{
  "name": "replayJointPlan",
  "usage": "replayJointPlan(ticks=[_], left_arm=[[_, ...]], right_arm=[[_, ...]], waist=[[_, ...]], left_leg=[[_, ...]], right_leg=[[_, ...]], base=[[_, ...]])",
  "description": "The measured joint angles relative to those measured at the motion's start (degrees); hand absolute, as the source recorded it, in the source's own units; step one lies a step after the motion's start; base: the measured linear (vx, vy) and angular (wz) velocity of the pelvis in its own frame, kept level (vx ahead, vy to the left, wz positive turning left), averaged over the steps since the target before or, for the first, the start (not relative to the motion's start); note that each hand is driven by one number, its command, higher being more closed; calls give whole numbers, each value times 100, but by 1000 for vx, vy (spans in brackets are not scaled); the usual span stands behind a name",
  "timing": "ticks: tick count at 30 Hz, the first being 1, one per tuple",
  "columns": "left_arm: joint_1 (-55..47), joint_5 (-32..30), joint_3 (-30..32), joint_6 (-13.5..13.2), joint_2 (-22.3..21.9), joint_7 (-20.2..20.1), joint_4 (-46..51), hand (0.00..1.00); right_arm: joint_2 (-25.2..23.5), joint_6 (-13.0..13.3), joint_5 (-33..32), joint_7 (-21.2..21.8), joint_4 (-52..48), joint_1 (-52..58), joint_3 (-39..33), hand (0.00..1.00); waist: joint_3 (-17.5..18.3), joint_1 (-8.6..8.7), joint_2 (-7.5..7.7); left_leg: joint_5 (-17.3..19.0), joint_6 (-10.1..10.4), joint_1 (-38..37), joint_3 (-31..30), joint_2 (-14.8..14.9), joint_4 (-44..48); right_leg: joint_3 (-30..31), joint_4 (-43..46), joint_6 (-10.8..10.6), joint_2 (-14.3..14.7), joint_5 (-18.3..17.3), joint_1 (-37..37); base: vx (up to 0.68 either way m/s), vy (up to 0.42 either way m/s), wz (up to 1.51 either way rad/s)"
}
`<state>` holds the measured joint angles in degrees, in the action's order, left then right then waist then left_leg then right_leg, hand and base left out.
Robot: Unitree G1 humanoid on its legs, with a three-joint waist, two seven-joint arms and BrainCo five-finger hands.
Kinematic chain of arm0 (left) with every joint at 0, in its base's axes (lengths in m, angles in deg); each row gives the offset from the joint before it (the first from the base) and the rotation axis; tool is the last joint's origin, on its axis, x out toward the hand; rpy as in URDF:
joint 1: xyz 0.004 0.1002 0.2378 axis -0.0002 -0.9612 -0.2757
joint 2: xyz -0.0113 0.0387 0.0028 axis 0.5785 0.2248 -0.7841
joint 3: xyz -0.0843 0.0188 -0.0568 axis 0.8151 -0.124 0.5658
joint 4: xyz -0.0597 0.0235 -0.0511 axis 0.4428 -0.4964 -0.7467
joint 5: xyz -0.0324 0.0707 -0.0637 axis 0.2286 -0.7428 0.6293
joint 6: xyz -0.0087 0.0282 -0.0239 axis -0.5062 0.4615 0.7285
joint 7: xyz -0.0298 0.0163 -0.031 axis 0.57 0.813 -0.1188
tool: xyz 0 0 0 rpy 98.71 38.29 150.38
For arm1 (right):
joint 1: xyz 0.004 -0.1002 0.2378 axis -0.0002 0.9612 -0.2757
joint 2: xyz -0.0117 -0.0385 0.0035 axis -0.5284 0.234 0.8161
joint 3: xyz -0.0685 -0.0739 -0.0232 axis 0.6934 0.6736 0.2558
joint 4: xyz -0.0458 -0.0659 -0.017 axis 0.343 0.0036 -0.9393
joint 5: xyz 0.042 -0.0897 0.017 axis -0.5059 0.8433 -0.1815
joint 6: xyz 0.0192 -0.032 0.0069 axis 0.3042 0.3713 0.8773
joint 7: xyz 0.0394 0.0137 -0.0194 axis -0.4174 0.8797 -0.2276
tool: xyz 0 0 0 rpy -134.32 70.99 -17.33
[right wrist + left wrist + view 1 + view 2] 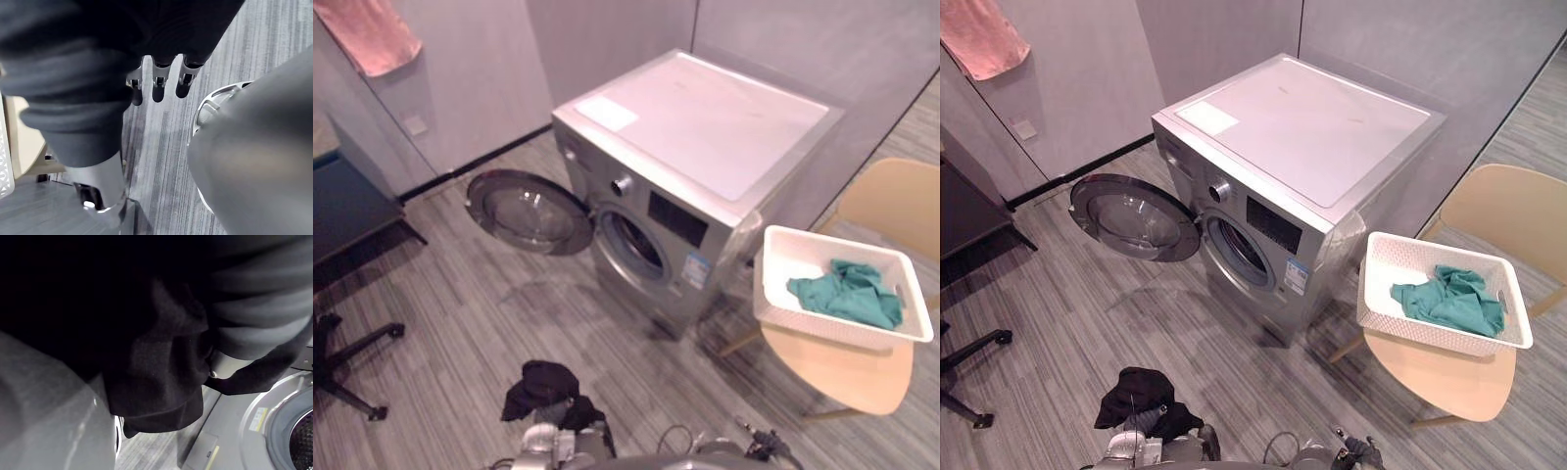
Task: Pick up the laundry basket with both hands and put the clothes into the washing machine.
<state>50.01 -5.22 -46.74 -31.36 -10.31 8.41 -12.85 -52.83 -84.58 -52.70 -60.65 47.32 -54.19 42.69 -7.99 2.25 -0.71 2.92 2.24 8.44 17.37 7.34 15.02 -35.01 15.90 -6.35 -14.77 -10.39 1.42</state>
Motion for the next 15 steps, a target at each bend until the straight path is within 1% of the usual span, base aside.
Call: replayJointPlan(ticks=[3, 9, 11, 15], left_arm=[[3, 0, 0, -1, 5, 1, 0, 100], [6, -4, 0, -1, 12, 3, 1, 100], [5, -5, 0, -1, 27, 4, 1, 100], [-38, -1, 4, -2, 73, 5, 0, 100]], right_arm=[[1, -42, 29, -5, 1, -19, 0, 0], [-8, -80, 54, 19, 31, -20, 33, 0], [-20, -84, 177, 24, 51, -23, 47, 0], [-20, -93, 251, 27, 83, -26, 114, 0]], waist=[[-1, -6, 23], [25, -7, 80], [44, -36, 121], [73, -40, 191]], left_leg=[[-220, 25, 5, -43, -45, -281], [-483, 78, -41, -172, -59, -646], [-581, 96, -101, -159, -57, -811], [-765, 99, -266, -67, -77, -1162]], right_leg=[[-34, -16, 40, 32, 39, -84], [-63, -54, 111, 127, 86, -72], [-19, -137, 142, 180, 110, -71], [74, -239, 185, 236, 170, -88]], base=[[-26, -54, 9], [0, -48, 15], [-10, -11, -2], [-45, 2, -13]])
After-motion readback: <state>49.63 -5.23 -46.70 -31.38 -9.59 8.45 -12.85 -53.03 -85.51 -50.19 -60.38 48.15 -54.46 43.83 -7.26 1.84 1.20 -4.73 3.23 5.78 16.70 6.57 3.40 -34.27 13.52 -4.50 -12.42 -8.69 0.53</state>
